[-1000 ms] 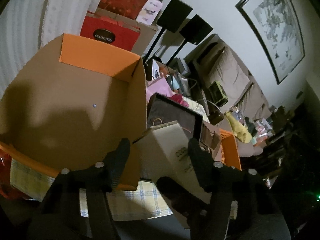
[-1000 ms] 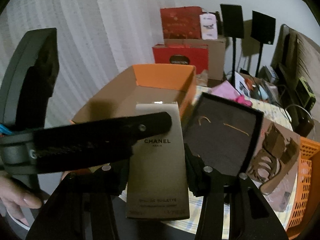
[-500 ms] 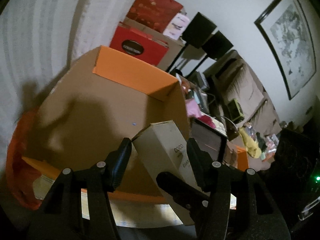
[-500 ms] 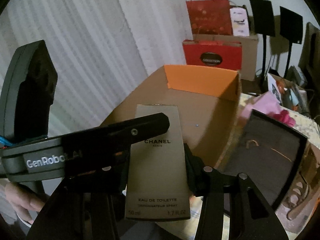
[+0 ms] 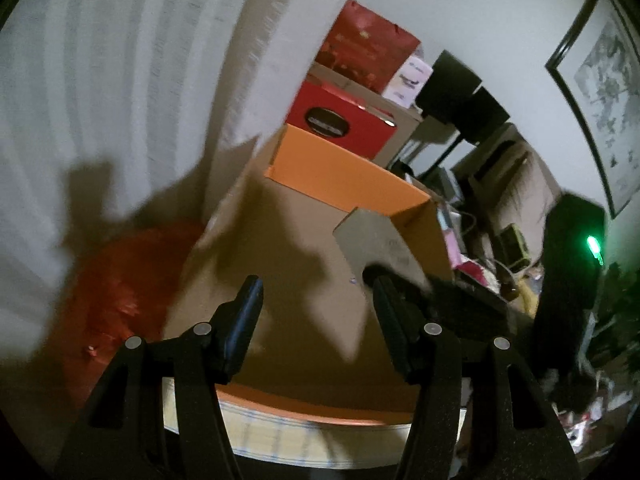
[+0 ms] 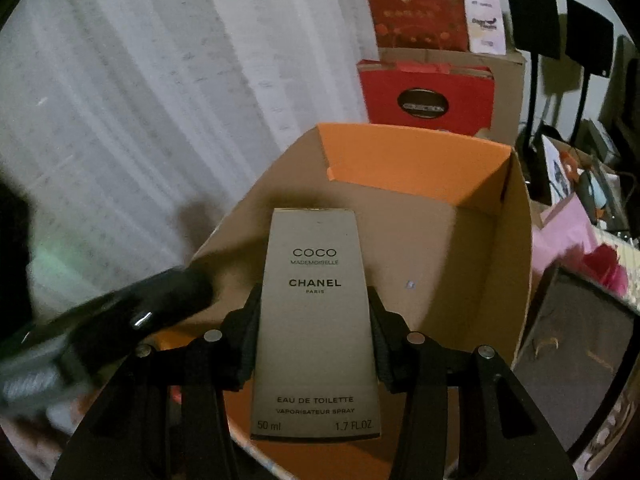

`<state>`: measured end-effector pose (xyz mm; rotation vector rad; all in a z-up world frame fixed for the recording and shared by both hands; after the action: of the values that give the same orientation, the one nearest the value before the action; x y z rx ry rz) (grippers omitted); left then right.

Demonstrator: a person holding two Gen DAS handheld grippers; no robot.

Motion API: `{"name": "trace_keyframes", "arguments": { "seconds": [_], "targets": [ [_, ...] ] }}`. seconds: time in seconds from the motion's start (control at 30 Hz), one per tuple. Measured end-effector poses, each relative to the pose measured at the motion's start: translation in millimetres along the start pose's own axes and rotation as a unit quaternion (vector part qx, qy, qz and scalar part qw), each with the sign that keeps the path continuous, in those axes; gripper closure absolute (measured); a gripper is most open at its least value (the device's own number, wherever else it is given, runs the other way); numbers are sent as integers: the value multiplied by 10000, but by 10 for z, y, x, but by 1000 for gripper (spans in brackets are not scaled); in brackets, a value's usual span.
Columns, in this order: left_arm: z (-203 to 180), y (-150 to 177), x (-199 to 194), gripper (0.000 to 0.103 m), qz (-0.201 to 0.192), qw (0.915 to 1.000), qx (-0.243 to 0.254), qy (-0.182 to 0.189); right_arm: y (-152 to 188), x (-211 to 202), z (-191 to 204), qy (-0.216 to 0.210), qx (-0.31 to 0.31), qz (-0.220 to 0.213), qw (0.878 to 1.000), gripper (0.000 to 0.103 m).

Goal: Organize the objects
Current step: 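Carry the perfume box with the right tool into the orange box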

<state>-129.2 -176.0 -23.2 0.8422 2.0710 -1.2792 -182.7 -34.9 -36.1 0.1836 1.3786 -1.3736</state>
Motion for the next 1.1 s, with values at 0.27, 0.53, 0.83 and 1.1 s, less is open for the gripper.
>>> {"name": "trace_keyframes", "arguments": {
  "seconds": [0.27, 0.53, 0.83, 1.1],
  "targets": [
    [207, -23, -93, 50, -215, 9991, -23, -355, -257, 471, -40, 160, 357, 260, 9989, 55],
    [298, 46, -138, 50, -308, 9974, 87, -648, -375, 991, -202, 249, 1201, 721, 9898, 55],
    [299, 46, -82, 50, -258, 9977, 118, -618, -446, 960, -391, 1123, 1375, 417, 9832, 55],
    [245, 59, -55, 50, -215, 9983, 138, -523, -344, 978, -829, 1454, 1909, 576, 9691, 55]
  ]
}}
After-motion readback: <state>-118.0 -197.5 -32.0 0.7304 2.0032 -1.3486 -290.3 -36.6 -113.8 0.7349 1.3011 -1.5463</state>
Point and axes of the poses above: each gripper's, at about its wrist camera, not at the fingertips, and x roughly the way its jaws point, z to its left, y to its underside, the point moved 3 cm from there along x, roughly the way its jaws point, and after that the axes turned 3 degrees about -y, right-handed, at the moved point
